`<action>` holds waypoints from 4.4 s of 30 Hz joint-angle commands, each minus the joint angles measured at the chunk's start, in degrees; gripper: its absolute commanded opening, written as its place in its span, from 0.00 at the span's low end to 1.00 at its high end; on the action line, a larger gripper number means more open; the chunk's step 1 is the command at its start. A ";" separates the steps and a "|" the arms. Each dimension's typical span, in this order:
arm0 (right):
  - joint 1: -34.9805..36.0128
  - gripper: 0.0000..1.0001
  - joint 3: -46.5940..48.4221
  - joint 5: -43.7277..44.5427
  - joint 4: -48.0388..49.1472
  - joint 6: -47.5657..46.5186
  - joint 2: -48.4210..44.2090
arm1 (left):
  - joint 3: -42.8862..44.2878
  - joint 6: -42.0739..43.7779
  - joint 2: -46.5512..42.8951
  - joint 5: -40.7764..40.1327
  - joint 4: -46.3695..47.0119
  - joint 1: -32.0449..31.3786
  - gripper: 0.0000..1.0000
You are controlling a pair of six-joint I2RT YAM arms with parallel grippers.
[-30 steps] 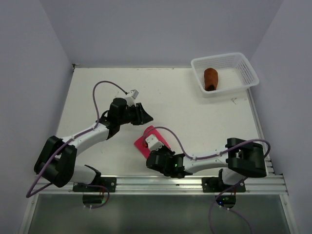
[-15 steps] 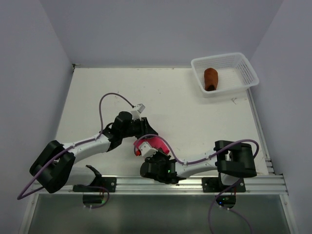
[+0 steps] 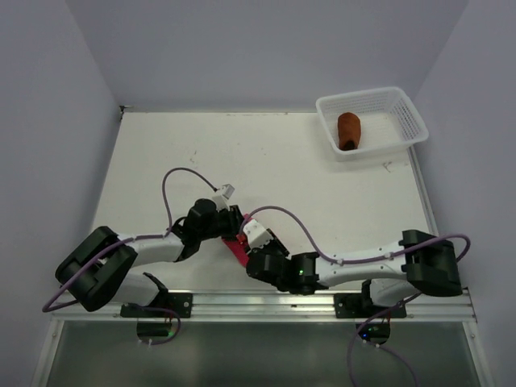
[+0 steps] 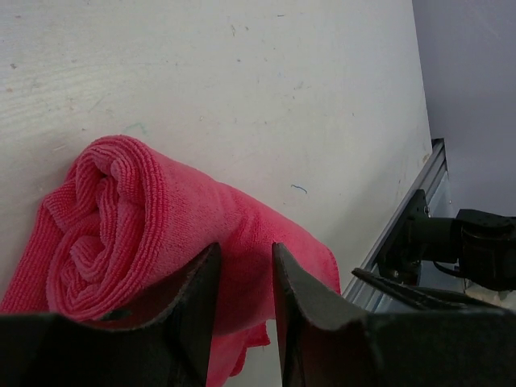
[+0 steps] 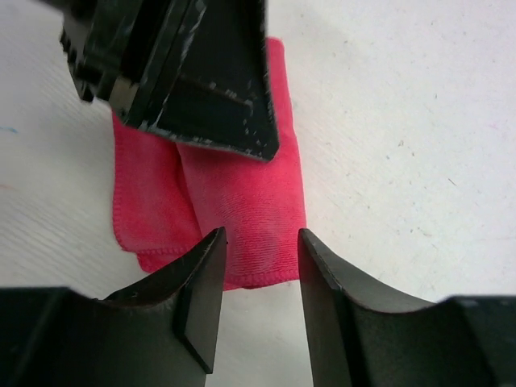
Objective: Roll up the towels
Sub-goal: Roll the towel, then place the rolled towel into the container
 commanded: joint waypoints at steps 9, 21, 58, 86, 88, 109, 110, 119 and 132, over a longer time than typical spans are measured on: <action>-23.09 0.64 -7.57 -42.20 9.37 12.04 -16.51 | -4.07 -0.20 -1.86 -2.24 -2.36 -0.15 0.37; -26.00 0.69 -10.13 -48.22 15.71 13.80 -6.31 | -8.64 -0.46 -7.75 -2.50 -4.56 -0.15 0.37; -16.61 0.57 -2.75 -40.51 8.52 5.02 -0.33 | -15.86 -1.79 -21.62 -4.61 -11.40 -0.23 0.37; -7.19 0.48 -0.90 -18.24 3.40 2.73 2.66 | -0.65 2.53 -23.31 -7.60 -15.81 -0.06 0.38; -7.10 0.50 -0.90 -18.33 3.14 2.64 2.22 | -1.00 2.88 -21.64 -8.38 -15.46 -0.14 0.36; -11.22 0.85 3.15 -25.52 3.22 0.70 -0.42 | -3.29 4.02 -21.28 -11.82 -18.36 -0.14 0.00; -12.10 0.85 2.80 -27.02 4.01 0.79 -0.16 | -3.37 3.93 -21.28 -11.73 -18.45 -0.06 0.00; -17.47 0.85 0.77 -38.10 13.07 1.23 5.38 | -3.37 3.93 -22.34 -11.38 -19.76 -0.14 0.00; -17.47 0.77 -1.51 -40.22 15.80 3.69 8.02 | -3.64 4.28 -23.39 -12.08 -20.73 -0.14 0.00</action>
